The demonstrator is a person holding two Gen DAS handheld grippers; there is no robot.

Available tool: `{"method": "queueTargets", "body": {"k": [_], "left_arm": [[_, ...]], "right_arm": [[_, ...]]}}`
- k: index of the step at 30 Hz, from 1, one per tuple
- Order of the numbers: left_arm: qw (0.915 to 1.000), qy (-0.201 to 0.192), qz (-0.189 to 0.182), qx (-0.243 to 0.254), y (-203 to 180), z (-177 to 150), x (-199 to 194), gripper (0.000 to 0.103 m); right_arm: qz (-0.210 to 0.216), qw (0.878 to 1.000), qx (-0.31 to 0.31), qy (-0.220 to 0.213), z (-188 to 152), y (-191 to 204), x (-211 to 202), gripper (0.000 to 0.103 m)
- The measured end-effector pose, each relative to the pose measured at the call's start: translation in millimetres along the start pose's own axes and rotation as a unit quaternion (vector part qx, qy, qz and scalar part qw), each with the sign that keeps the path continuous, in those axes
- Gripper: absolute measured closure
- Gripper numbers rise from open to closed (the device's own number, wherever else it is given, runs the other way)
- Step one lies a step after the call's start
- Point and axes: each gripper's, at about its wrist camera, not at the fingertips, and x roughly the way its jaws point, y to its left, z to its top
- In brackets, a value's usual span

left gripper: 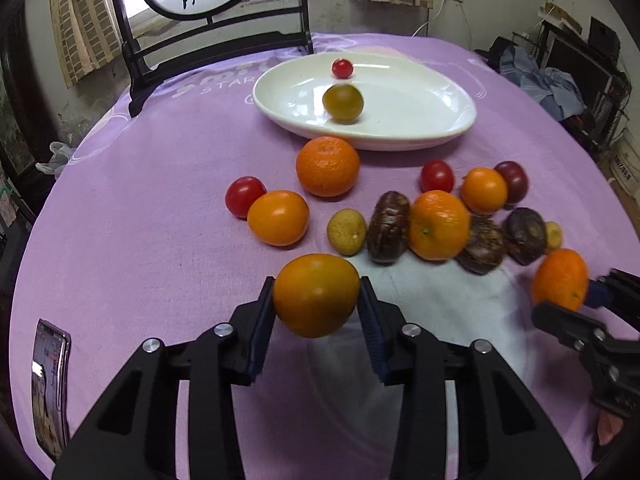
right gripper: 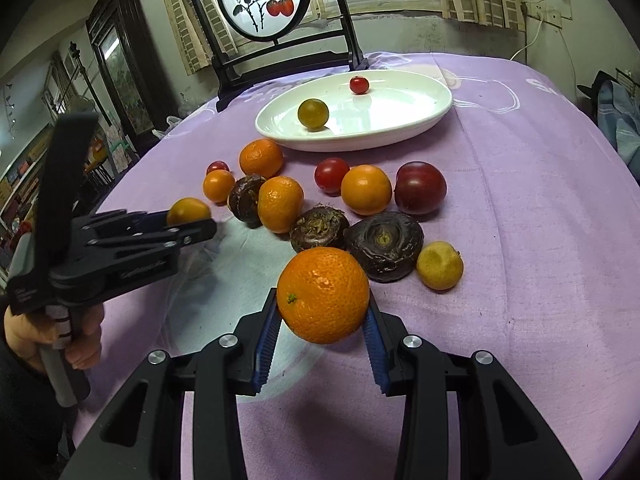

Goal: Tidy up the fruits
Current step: 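Grasp an orange with the right tool while the left grasps an orange tomato, then move both fruits over the white plate and release them onto it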

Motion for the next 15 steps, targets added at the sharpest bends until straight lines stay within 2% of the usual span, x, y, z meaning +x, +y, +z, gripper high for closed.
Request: {"method": "queueTargets", "body": {"k": [8,15], "left_arm": [[0.9988,-0.036,-0.033,-0.009,2.2,5.3,-47.0,0.063],[0.9964,-0.061,-0.058,-0.011,-3.7,47.1,-61.7,0.063]], "right_arm": [[0.003,0.999,0.01,-0.045,11.3,2.9,-28.0,0.063],[-0.02,0.996,-0.03,-0.08,48.7,10.9,-55.9,0.063]]}}
